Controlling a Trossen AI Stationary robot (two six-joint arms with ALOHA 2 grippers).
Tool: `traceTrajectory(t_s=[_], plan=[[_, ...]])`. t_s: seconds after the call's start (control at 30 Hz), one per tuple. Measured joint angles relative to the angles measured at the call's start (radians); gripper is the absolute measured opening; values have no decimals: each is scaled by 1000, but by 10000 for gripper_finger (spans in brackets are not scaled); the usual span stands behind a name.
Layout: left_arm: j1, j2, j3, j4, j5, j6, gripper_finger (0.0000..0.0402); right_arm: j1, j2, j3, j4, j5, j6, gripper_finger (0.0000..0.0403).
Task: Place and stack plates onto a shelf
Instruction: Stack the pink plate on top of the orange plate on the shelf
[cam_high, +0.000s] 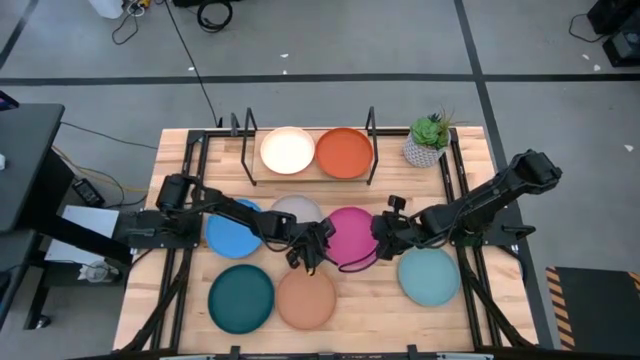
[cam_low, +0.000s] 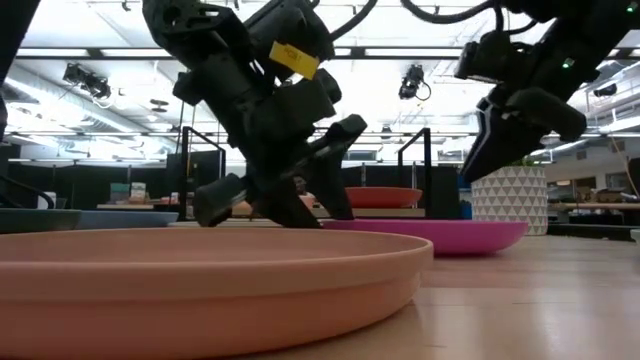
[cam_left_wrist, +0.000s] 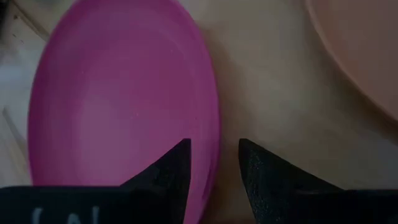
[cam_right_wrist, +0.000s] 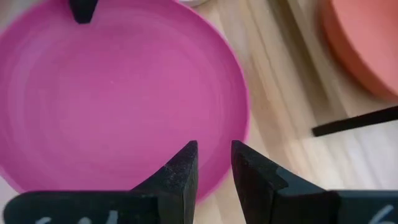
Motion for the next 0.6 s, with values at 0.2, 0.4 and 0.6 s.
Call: traceTrajectory(t_s=[0.2,0.4,0.6], plan=[[-1,0,9,8,-13,-6,124,16,4,-1,32,41,-10,103],[0,-1,9,18,-17,-14,31,40,-2,-96,151,127,-15,103],[-9,-41,53,-50,-19,-76,17,70,-13,-144,189,237,80,103]])
